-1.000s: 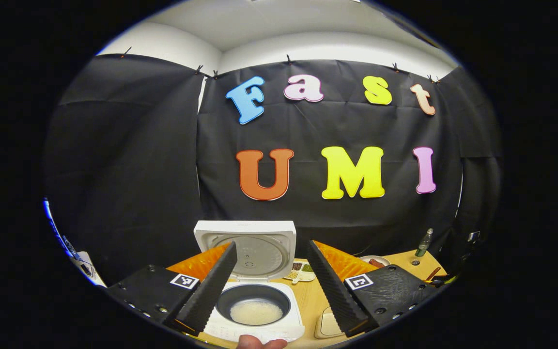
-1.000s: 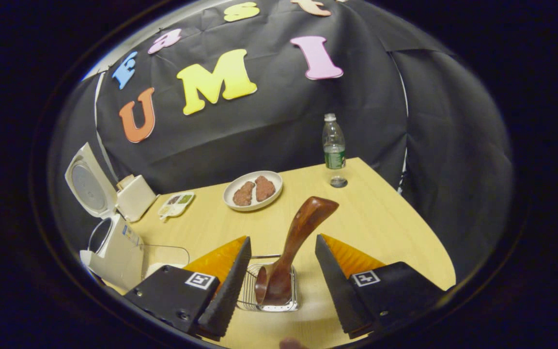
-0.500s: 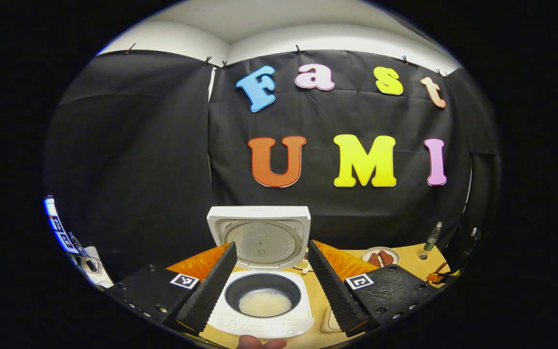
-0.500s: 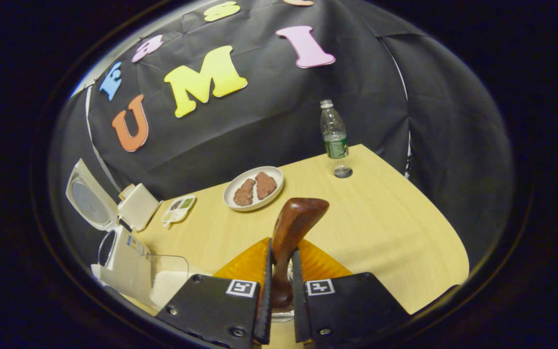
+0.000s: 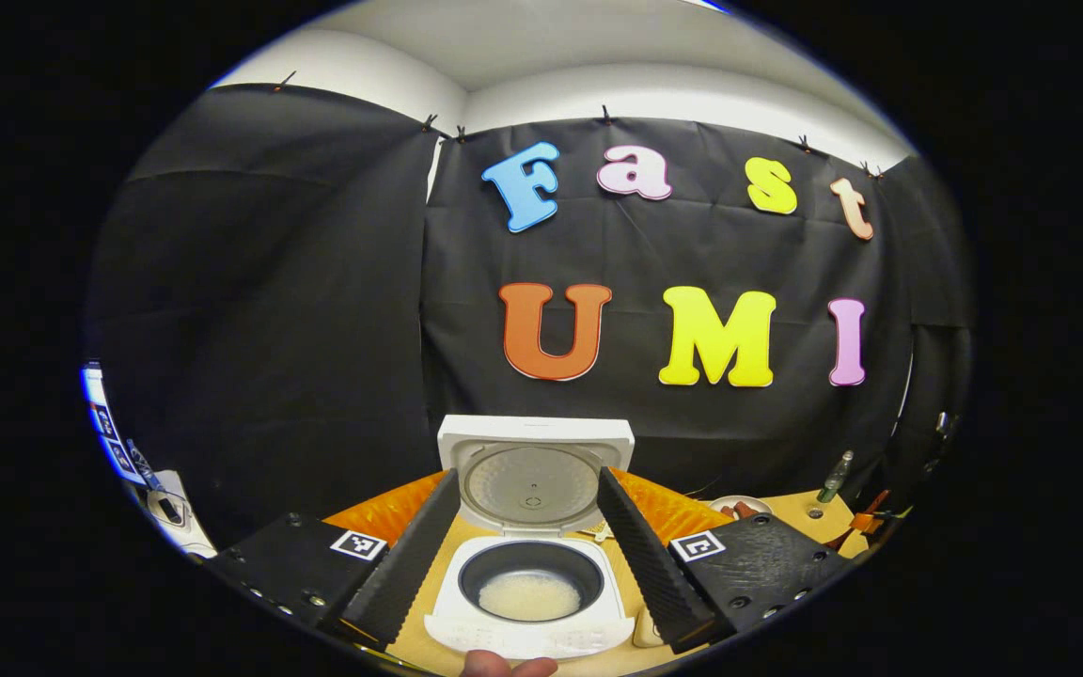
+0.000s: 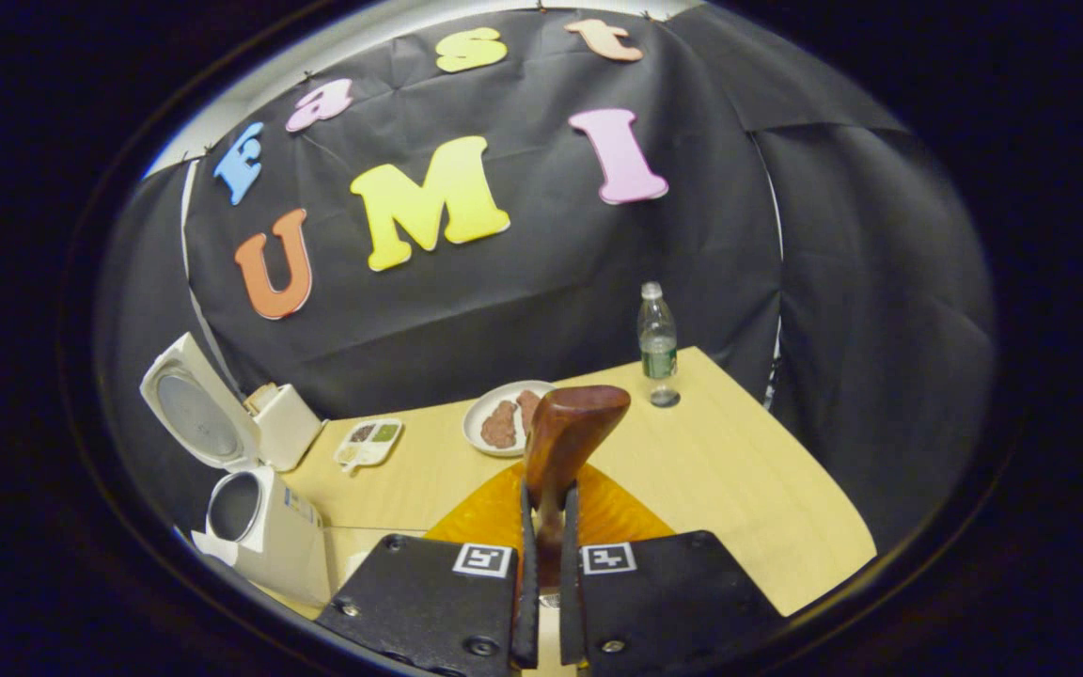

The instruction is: Close the left gripper, press the button to open the rice cooker; take a wooden spoon from the chopstick holder with the right hand, scoop a spoonful of rice and pour it into the rice cooker, then put the wooden spoon back into the chopstick holder.

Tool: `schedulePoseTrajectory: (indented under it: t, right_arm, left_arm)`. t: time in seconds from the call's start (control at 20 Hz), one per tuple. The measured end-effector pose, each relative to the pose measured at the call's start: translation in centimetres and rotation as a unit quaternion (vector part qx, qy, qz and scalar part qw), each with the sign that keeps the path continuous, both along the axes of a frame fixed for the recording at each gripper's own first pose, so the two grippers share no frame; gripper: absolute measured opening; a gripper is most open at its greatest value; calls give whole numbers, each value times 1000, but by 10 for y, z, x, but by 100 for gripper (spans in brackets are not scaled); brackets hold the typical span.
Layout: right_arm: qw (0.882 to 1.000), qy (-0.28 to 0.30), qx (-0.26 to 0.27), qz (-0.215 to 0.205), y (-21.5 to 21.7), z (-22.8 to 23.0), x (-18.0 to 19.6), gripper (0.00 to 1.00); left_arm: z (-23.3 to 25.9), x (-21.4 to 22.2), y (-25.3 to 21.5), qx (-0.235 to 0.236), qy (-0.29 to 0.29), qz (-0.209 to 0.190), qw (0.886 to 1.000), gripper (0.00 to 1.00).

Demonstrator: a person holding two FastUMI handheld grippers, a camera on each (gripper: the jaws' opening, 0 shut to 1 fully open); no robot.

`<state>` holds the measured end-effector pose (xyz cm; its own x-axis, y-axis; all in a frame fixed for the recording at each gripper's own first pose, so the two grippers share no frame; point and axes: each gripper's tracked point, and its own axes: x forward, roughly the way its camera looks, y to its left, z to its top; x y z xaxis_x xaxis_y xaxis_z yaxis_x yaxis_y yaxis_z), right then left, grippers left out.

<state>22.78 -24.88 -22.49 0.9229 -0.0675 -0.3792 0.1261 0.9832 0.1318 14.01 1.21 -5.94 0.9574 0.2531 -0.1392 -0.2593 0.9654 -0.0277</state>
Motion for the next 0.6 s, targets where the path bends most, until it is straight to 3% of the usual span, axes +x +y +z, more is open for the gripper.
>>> schedulePoseTrajectory:
  t: [0.3,0.6]
  right_arm:
    - [996,-34,-70,33,85,31,-23,13]
    - [984,-9,-154,86,156,-24,-26,13]
  left_arm:
    - [-4,-17,31,-10,-1,-25,1000,94]
    - [-13,-39,66,-22,10,-18,1000,94]
